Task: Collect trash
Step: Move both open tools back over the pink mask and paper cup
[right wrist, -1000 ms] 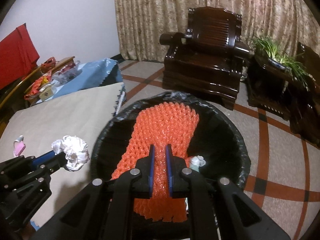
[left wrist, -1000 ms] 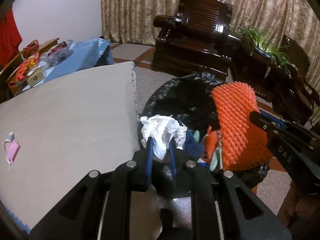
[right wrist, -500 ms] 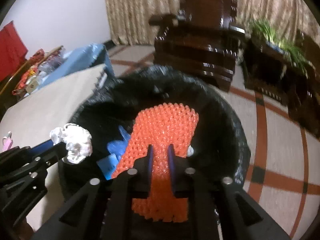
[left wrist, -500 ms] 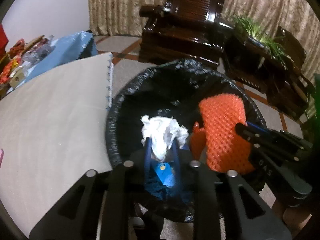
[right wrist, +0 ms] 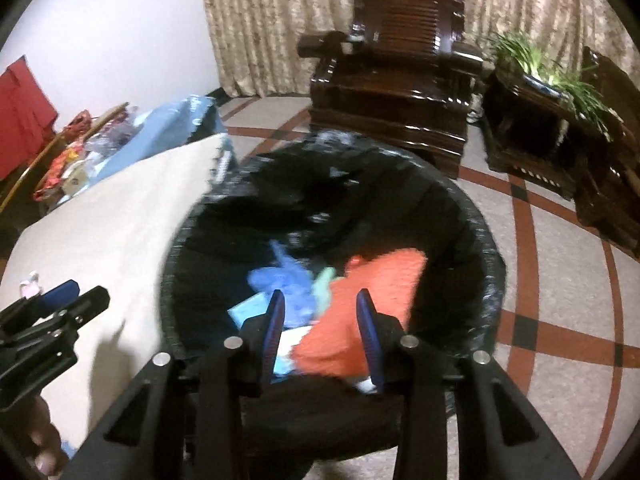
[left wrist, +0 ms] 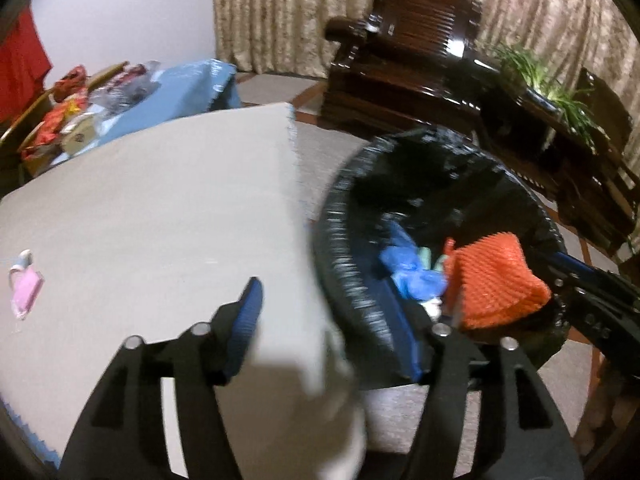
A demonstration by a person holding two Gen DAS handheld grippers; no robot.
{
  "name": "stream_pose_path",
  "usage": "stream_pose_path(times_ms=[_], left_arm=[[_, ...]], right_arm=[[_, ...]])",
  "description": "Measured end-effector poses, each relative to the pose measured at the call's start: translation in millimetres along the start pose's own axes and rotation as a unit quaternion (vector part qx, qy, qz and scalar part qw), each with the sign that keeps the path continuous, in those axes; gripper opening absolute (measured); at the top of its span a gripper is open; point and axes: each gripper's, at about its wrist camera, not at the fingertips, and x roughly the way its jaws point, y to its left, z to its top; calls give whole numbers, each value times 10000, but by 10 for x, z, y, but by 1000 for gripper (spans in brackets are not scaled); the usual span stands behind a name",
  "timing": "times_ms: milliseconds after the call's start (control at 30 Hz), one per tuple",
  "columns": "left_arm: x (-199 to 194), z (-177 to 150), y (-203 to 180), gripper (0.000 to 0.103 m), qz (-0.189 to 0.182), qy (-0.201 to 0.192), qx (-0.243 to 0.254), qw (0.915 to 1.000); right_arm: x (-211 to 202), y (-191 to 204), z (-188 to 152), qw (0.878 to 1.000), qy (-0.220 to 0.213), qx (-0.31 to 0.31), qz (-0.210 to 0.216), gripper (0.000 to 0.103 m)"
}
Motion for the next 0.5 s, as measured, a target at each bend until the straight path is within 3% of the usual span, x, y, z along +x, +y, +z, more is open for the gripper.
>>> stream_pose_path(times_ms=[500], left_arm=[[-698,-402,1832,65,967,-276,-806,9917]], right_arm=[[-117,2024,-210,9915,39,-942,895,37]])
